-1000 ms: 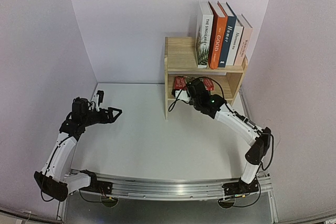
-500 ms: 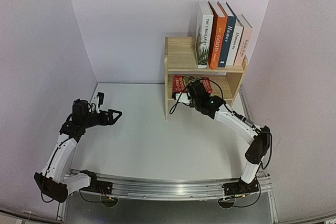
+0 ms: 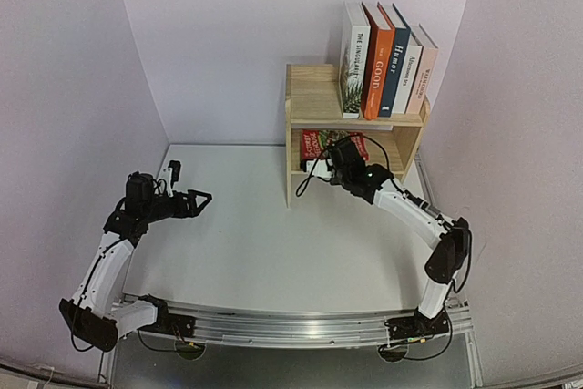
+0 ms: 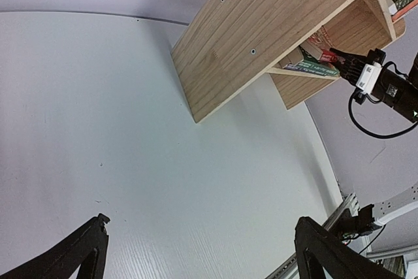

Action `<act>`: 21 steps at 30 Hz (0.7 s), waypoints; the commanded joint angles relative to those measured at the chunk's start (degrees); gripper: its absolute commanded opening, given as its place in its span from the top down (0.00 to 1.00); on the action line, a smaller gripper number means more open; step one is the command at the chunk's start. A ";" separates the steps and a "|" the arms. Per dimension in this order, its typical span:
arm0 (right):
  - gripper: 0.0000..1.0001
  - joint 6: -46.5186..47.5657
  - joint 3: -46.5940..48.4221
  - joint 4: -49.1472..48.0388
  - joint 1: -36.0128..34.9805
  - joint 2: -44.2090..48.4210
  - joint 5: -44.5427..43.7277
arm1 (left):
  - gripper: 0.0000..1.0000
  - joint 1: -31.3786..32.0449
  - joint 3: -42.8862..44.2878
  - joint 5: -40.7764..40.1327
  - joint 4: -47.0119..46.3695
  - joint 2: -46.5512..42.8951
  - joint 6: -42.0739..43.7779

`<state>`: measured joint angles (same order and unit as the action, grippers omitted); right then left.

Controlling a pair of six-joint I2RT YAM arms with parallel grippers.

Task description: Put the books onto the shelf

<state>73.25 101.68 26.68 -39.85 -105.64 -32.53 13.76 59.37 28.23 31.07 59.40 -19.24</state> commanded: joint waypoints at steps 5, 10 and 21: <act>1.00 -1.70 3.14 1.87 1.10 -2.64 3.53 | 0.01 -0.14 0.27 -1.16 0.05 0.29 1.62; 0.99 -2.87 2.91 3.21 1.27 -1.79 3.68 | 0.01 -0.15 0.34 -1.00 0.12 0.49 1.98; 0.30 -3.68 4.56 6.43 1.20 -0.10 4.12 | 0.01 -0.19 -0.02 0.02 -0.04 0.64 2.33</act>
<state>70.83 104.65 27.88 -38.86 -106.55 -30.50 13.76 59.37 27.88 31.05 60.10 -17.92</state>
